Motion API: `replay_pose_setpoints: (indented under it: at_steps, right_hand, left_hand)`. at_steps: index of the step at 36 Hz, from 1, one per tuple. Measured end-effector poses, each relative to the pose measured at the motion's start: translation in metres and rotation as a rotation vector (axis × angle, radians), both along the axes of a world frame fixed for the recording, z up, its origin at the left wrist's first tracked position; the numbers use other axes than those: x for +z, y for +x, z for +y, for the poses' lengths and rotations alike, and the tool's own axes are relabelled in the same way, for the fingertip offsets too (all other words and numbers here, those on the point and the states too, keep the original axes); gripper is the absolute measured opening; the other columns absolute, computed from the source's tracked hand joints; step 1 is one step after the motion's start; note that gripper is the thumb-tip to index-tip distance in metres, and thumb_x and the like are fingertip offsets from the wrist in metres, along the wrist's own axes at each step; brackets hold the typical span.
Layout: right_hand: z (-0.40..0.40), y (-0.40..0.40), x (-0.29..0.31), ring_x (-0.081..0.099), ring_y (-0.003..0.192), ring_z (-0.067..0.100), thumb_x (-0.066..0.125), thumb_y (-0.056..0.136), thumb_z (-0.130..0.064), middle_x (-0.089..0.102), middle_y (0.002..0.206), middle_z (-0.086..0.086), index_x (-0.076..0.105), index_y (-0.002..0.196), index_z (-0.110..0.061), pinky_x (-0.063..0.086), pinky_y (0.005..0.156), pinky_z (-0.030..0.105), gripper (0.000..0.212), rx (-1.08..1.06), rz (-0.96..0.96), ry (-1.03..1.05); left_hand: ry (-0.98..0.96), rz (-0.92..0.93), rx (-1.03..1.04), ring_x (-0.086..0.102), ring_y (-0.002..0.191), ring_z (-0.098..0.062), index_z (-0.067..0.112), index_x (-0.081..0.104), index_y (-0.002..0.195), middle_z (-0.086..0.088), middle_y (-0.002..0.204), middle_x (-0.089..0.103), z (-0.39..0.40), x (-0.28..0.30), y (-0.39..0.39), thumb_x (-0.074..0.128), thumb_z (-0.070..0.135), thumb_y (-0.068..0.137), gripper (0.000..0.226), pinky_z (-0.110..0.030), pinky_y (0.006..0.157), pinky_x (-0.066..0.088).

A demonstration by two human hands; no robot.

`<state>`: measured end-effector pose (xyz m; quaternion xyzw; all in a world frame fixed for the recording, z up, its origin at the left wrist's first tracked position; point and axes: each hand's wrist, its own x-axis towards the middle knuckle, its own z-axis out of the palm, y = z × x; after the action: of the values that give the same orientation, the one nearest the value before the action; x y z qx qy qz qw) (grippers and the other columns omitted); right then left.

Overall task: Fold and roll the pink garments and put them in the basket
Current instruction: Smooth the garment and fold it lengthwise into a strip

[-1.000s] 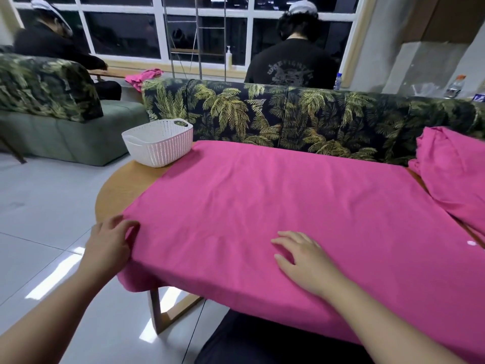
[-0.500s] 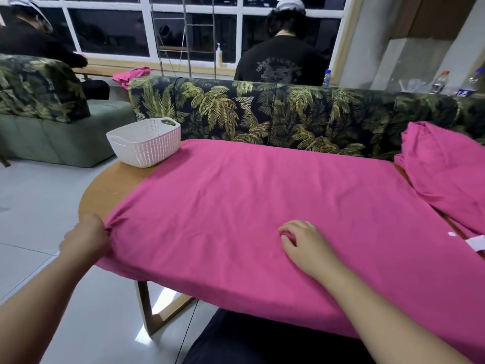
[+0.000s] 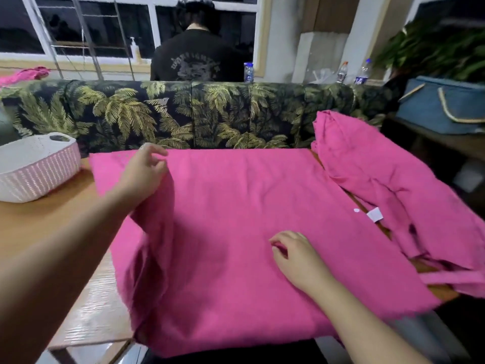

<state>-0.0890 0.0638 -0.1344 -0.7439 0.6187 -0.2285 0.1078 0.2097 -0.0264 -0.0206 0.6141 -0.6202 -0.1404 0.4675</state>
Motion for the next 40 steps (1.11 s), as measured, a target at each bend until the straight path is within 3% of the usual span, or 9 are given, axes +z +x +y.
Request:
replay_pose_setpoints:
  at_steps: [2,4,9,15,21,25,29,34,40]
  right_hand:
    - [0.012,-0.02,-0.002,0.052,0.11,0.015,0.054,0.092,-0.02,0.063,0.114,-0.006,0.066,0.11,-0.018,0.039,0.1,0.031,0.022,-0.047,0.0,-0.004]
    - [0.025,-0.041,-0.004,0.053,0.108,0.014,0.053,0.091,-0.021,0.063,0.111,-0.008,0.067,0.107,-0.019,0.042,0.098,0.033,0.022,-0.111,-0.003,-0.018]
    - [0.065,-0.088,-0.011,0.059,0.1,0.019,0.038,0.081,-0.035,0.066,0.105,-0.007,0.071,0.097,-0.019,0.049,0.089,0.039,0.04,-0.329,-0.005,-0.125]
    - [0.12,-0.12,-0.035,0.04,0.114,0.028,0.06,0.087,-0.019,0.05,0.124,0.014,0.065,0.111,-0.009,0.039,0.096,0.051,0.027,-0.813,-0.146,-0.285]
    - [0.13,-0.121,-0.037,0.031,0.136,0.029,0.055,0.094,-0.012,0.022,0.151,0.01,0.04,0.139,-0.007,0.028,0.112,0.046,0.047,-0.911,-0.557,-0.176]
    - [0.13,-0.117,-0.03,0.043,0.124,0.018,0.054,0.093,-0.005,0.028,0.147,0.003,0.034,0.143,-0.016,0.035,0.104,0.036,0.055,-0.898,-0.702,-0.198]
    - [0.132,-0.117,-0.029,0.05,0.118,0.016,0.059,0.09,-0.004,0.045,0.141,0.005,0.024,0.148,-0.027,0.043,0.101,0.041,0.072,-0.863,-0.889,-0.145]
    - [0.146,-0.109,-0.032,0.06,0.098,0.008,0.064,0.089,-0.012,0.064,0.104,-0.013,0.036,0.139,-0.032,0.05,0.095,0.045,0.06,-0.855,-0.788,-0.214]
    - [0.12,-0.07,-0.005,0.057,0.08,-0.005,0.053,0.085,-0.032,0.064,0.093,-0.019,0.057,0.093,-0.05,0.045,0.076,0.018,0.021,-0.51,-0.506,-0.461]
  left_hand:
    - [0.03,0.201,-0.162,0.056,0.076,-0.011,0.016,0.055,0.111,-0.002,0.09,0.06,-0.02,0.005,-0.04,0.054,0.01,0.095,0.018,-0.015,0.064,0.044]
    - [0.165,0.356,-0.397,0.053,0.107,-0.014,0.018,0.049,0.131,-0.006,0.126,0.056,-0.029,-0.001,-0.075,0.052,0.023,0.098,0.033,-0.026,0.089,0.045]
    - [0.313,-0.164,-0.636,0.015,0.146,-0.015,0.02,0.027,0.15,-0.004,0.157,0.021,-0.029,-0.056,-0.133,0.039,0.029,0.102,0.05,-0.024,0.114,0.015]
    - [0.366,-0.855,-0.537,0.002,0.149,-0.018,0.039,0.014,0.151,0.004,0.161,0.006,-0.013,-0.12,-0.143,0.024,0.046,0.102,0.05,-0.049,0.116,0.006]
    - [0.316,-0.885,-0.511,-0.001,0.148,-0.014,0.039,0.011,0.151,0.008,0.161,0.004,0.002,-0.122,-0.137,0.018,0.053,0.1,0.053,-0.045,0.119,0.003]
    - [0.317,-0.851,-0.525,-0.002,0.148,-0.012,0.041,0.011,0.151,0.011,0.161,0.004,0.014,-0.121,-0.131,-0.005,0.077,0.066,0.094,-0.042,0.119,0.002]
    - [0.294,-0.818,-0.529,0.001,0.148,-0.01,0.041,0.016,0.15,0.011,0.16,0.009,0.02,-0.122,-0.127,-0.001,0.082,0.061,0.099,-0.04,0.119,0.003]
    - [0.254,-0.762,-0.522,0.01,0.147,-0.011,0.037,0.03,0.147,0.01,0.158,0.021,0.025,-0.122,-0.124,0.014,0.08,0.072,0.088,-0.038,0.119,0.008]
    - [0.213,-0.719,-0.52,0.012,0.147,-0.01,0.033,0.034,0.146,0.01,0.157,0.024,0.027,-0.124,-0.122,0.036,0.051,0.098,0.052,-0.036,0.119,0.009]
